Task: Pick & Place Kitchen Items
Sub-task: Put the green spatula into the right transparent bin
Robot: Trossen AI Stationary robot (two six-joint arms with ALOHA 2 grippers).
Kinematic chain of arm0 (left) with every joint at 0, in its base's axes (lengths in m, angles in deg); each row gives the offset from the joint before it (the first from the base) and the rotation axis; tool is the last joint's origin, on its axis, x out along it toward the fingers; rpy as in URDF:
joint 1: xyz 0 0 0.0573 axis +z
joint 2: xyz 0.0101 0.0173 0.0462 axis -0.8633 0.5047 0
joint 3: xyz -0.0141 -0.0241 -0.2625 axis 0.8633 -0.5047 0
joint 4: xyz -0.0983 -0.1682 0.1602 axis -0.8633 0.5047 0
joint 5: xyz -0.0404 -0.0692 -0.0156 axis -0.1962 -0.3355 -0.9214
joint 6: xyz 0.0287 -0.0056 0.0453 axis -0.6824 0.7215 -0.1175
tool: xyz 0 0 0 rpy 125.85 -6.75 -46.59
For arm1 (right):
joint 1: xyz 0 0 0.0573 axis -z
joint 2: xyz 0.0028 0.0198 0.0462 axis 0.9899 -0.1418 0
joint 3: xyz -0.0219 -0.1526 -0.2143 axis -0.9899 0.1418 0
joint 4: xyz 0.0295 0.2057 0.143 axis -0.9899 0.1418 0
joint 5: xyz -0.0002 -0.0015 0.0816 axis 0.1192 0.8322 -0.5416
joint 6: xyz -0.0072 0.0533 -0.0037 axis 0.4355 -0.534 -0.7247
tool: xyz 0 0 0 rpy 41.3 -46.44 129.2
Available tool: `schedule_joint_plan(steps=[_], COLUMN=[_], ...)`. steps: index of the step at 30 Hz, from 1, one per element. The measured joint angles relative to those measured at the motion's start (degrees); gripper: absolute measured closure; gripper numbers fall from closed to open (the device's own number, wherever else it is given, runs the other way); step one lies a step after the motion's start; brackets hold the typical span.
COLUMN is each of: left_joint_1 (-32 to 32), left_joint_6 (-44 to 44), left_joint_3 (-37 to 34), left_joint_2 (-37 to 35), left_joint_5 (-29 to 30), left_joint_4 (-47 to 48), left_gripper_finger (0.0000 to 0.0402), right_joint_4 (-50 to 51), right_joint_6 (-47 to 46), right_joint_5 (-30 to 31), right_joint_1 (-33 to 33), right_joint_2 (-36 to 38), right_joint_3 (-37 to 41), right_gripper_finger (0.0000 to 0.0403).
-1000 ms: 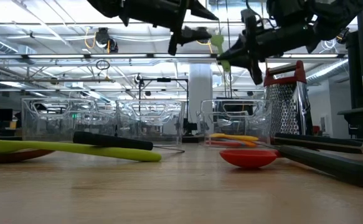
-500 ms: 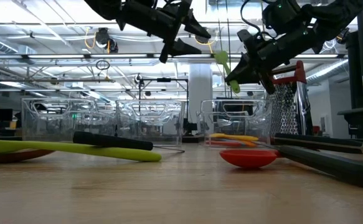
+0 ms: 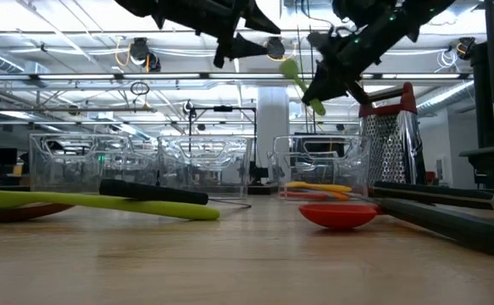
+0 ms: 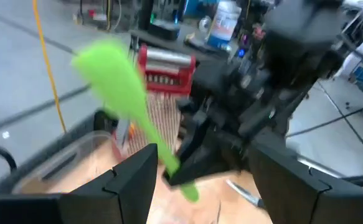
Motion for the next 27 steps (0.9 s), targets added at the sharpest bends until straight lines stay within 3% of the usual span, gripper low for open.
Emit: schedule_joint_plan(steps=[10,27], left_joint_1=[0.4,0.8], left_joint_6=[-3.4,-5.8], left_joint_3=[-0.2,-0.2], left_joint_2=[-5.3,-5.4], left_joint_5=[2.6,3.4], left_joint_4=[7.6,8.4], left_gripper_finger=[0.0146,0.0146], right_joint_4=[6.1,7.2], right_joint_6=[1.0,1.8], right_joint_5=[-0.6,-6.4], right_joint_1=[1.2,4.2], right_joint_2=[-9.4,-17.5], right_joint_3=[-2.2,-2.1], right_gripper_finger=[0.0379,0.0379])
